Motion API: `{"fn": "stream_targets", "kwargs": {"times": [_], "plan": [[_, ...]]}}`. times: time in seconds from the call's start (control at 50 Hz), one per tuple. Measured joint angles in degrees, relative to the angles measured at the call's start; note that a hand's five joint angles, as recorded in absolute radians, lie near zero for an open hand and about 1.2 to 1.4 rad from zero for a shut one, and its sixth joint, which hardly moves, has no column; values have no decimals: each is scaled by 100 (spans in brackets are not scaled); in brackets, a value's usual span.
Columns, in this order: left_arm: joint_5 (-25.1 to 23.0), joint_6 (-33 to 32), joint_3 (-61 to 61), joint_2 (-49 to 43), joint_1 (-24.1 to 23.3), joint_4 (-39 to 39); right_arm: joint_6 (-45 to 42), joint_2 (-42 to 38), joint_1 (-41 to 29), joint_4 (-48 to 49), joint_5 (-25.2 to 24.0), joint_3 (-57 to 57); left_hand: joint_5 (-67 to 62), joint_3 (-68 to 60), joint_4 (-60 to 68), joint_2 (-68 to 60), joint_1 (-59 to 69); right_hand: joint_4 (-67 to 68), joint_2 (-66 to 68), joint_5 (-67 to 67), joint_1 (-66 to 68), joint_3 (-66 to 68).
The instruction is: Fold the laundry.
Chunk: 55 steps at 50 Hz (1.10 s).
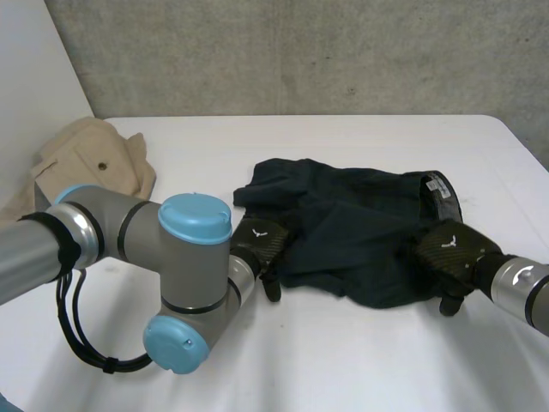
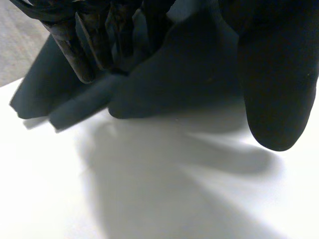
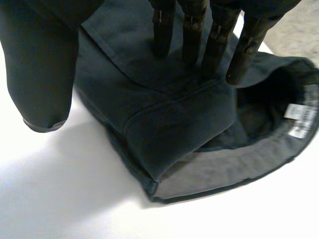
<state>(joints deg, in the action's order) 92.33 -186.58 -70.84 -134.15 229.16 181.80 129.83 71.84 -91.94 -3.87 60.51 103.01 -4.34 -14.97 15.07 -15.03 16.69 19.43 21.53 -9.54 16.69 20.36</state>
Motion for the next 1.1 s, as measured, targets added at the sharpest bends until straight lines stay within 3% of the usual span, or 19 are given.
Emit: {"fn": "stream_targets", "kwargs": {"times": [0.28, 0.56, 0.66, 0.68, 0.7, 0.74, 0.76, 0.8, 0.96, 1.1], "plan": [[190, 40, -131, 337, 49, 42, 233, -683, -278, 856, 368, -514, 13, 10, -31, 32, -150, 1151, 939, -995, 940, 1064], [197, 13, 186, -159, -36, 289, 173, -987, -310, 1271, 548, -654, -4, 6, -25, 25, -147, 1959, 1742, -1724, 1602, 1876], [198, 7, 430, -381, -59, 337, 151, -1093, -308, 1281, 609, -730, -285, -217, 214, -216, 135, 3231, 2990, -2958, 2546, 3133], [201, -1, 560, -498, -59, 376, 151, -1114, -307, 1269, 624, -762, -1913, -1838, 1848, -1924, 1903, 4538, 4207, -4262, 3567, 4420], [202, -3, 589, -518, -58, 387, 153, -1123, -307, 1259, 631, -782, -2458, -2402, 2408, -2407, 2514, 4599, 4276, -4326, 3605, 4478], [207, -7, 661, -561, -52, 418, 157, -1129, -307, 1244, 642, -812, -2458, -2402, 2408, -2407, 2514, 4794, 4497, -4526, 3722, 4670], [235, -13, 751, -602, -35, 466, 164, -1120, -307, 1215, 663, -854, -4640, -4666, 4640, -4695, 4651, 4852, 4537, -4586, 3748, 4709], [277, -22, 796, -577, -20, 500, 176, -1087, -309, 1152, 701, -912, -5084, -5172, 5242, -5226, 4789, 4861, 4537, -4587, 3749, 4709], [582, -347, 643, 427, 129, 589, 403, -584, -392, 506, 846, -1371, -5085, -5308, 5328, -5312, 4789, 4862, 4537, -4588, 3829, 4709], [628, -1074, 143, 1740, 334, 598, 1320, 132, -617, -45, 862, -2058, -5085, -5312, 5348, -5319, 4789, 4862, 4537, -4588, 3935, 4709]]}}
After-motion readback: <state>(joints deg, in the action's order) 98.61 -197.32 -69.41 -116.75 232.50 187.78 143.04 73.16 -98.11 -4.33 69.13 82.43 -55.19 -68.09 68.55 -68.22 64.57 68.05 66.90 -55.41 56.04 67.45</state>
